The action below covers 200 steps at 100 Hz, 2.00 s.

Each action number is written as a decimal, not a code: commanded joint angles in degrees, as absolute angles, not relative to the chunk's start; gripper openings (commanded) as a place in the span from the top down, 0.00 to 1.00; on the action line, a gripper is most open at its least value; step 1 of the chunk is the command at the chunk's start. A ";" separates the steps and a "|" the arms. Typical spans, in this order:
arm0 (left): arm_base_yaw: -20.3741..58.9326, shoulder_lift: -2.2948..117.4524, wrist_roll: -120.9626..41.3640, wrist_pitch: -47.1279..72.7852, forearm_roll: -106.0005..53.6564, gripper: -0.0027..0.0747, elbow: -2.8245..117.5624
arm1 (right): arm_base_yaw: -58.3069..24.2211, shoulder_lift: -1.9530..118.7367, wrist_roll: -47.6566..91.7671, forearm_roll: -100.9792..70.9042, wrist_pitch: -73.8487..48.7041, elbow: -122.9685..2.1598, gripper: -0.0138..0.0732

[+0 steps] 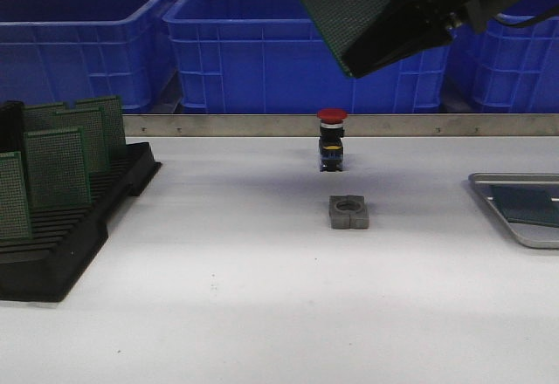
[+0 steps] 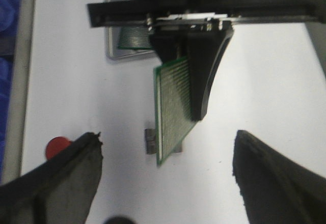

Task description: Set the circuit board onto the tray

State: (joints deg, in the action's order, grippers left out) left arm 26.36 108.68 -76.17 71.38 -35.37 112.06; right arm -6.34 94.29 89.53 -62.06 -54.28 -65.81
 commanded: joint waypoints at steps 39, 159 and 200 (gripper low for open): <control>18.93 105.87 -72.43 72.43 -38.65 0.30 116.83 | 16.47 93.27 76.43 -64.46 -54.10 -60.69 0.92; 19.03 106.15 -72.43 70.78 -38.76 0.31 116.83 | 26.32 99.93 76.54 -65.29 -31.49 -53.67 0.17; 14.79 105.83 -52.82 73.15 -35.53 0.99 121.61 | 26.32 89.42 76.82 -62.44 -35.21 -53.72 0.64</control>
State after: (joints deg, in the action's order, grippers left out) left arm 16.47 108.68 -57.70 71.66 -33.50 118.61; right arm 26.08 95.05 76.29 -61.42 -31.38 -52.51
